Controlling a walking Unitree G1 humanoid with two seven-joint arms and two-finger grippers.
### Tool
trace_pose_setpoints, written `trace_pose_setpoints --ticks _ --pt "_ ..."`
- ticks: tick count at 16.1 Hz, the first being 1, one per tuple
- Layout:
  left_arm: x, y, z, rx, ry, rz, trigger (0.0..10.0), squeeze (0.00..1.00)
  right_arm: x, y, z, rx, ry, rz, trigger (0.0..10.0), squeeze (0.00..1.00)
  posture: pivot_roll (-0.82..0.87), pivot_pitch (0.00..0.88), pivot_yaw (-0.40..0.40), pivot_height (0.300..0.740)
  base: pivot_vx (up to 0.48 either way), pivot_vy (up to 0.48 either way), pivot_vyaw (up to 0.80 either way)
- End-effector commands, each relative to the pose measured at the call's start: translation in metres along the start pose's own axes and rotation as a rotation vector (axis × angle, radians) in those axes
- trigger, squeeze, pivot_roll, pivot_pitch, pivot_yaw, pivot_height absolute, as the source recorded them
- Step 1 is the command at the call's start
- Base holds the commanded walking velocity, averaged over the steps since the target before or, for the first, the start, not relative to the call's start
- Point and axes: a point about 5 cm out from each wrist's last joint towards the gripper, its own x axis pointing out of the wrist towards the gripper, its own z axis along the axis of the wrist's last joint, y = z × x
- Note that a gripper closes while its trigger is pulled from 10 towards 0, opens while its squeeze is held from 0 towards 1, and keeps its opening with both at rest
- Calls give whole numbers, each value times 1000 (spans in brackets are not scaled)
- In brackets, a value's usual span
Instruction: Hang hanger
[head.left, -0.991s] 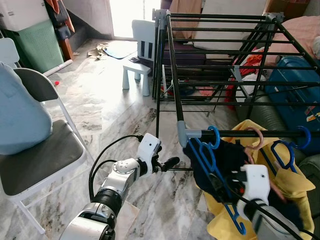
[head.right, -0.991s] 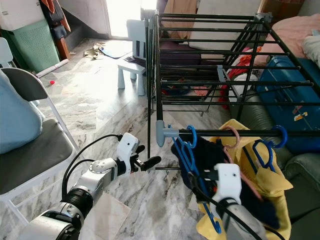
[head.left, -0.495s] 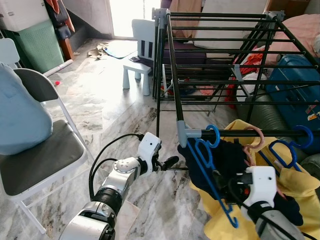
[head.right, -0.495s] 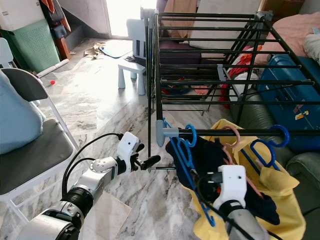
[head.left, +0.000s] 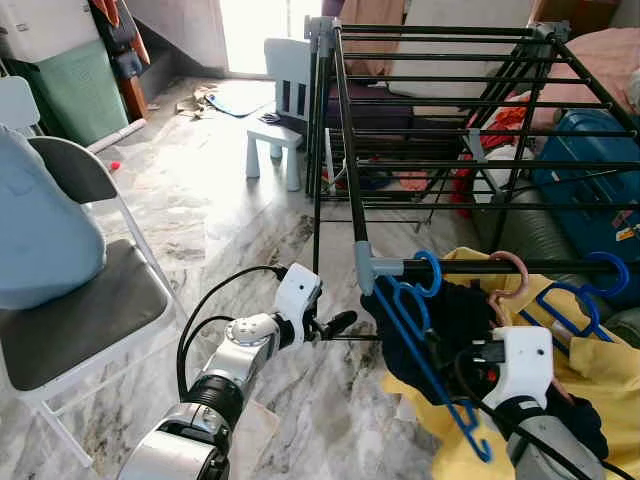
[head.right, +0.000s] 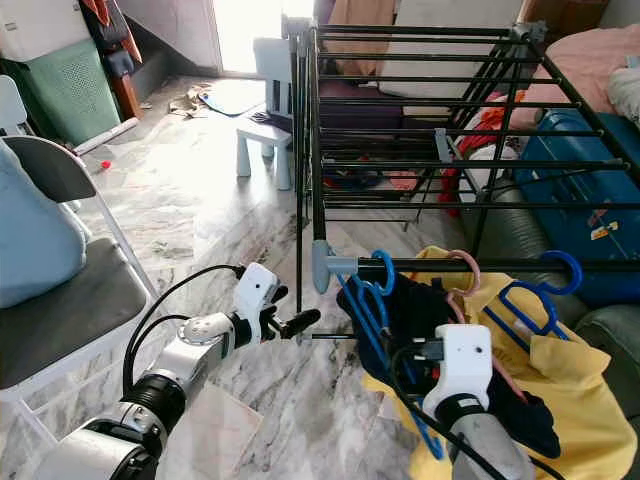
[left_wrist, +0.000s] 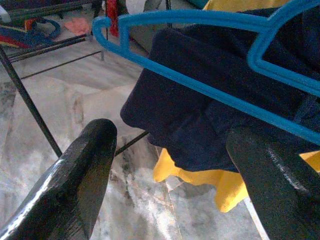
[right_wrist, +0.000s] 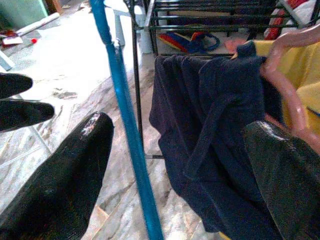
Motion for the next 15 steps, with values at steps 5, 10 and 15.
trace_pose_setpoints --ticks 5,10,15 --pt "2 -1 6 35 -15 8 10000 0 2 -4 4 -21 -24 -34 10000 0 -78 0 -21 740 0 0 0" --pt "2 0 6 40 -12 16 10000 0 5 -5 4 -27 -32 -50 10000 0 -76 0 -23 740 0 0 0" --pt "3 -2 5 47 -2 16 10000 0 5 -5 3 -31 -32 -53 10000 0 -76 0 -22 740 -361 0 0"
